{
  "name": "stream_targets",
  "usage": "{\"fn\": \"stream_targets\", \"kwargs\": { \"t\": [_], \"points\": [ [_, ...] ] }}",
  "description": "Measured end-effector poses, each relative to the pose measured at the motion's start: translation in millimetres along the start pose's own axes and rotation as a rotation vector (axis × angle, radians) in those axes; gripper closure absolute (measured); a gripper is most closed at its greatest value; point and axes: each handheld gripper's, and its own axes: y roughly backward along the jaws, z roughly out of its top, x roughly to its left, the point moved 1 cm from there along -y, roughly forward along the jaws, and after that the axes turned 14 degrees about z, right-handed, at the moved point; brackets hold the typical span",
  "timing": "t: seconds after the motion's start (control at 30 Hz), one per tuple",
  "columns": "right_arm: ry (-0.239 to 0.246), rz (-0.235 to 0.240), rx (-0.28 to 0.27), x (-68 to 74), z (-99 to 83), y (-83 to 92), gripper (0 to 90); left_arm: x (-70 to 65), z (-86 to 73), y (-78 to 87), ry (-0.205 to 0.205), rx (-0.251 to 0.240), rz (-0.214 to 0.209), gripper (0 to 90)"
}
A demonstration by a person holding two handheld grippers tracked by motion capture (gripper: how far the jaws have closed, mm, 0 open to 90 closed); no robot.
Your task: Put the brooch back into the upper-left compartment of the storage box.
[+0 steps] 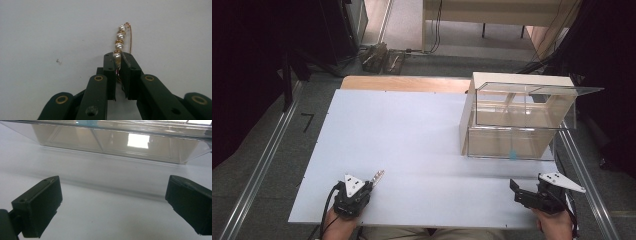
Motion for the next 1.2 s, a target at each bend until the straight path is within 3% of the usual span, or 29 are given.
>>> {"fn": "stream_targets", "kwargs": {
  "t": [0.37, 0.73, 0.87, 1.2],
  "points": [
    [0.001, 0.002, 0.000, -0.2, -0.1, 0.1, 0.0, 0.9, 0.8, 0.5, 0.004, -0.003, -0.005, 87.1],
    [-0.001, 0.011, -0.006, -0.4, 0.0, 0.8, 0.0, 3.7, 3.8, 7.8, 0.031, -0.066, -0.003, 87.3],
    [0.000, 0.016, -0.006, 0.3, 0.1, 0.2, 0.0, 6.2, 6.7, 10.4, 0.066, -0.095, -0.011, 87.4],
    [-0.025, 0.049, -0.018, -0.5, 1.0, 1.4, 0.0, -0.4, 11.8, 15.5, 0.073, -0.139, -0.024, 87.4]
  ]
}}
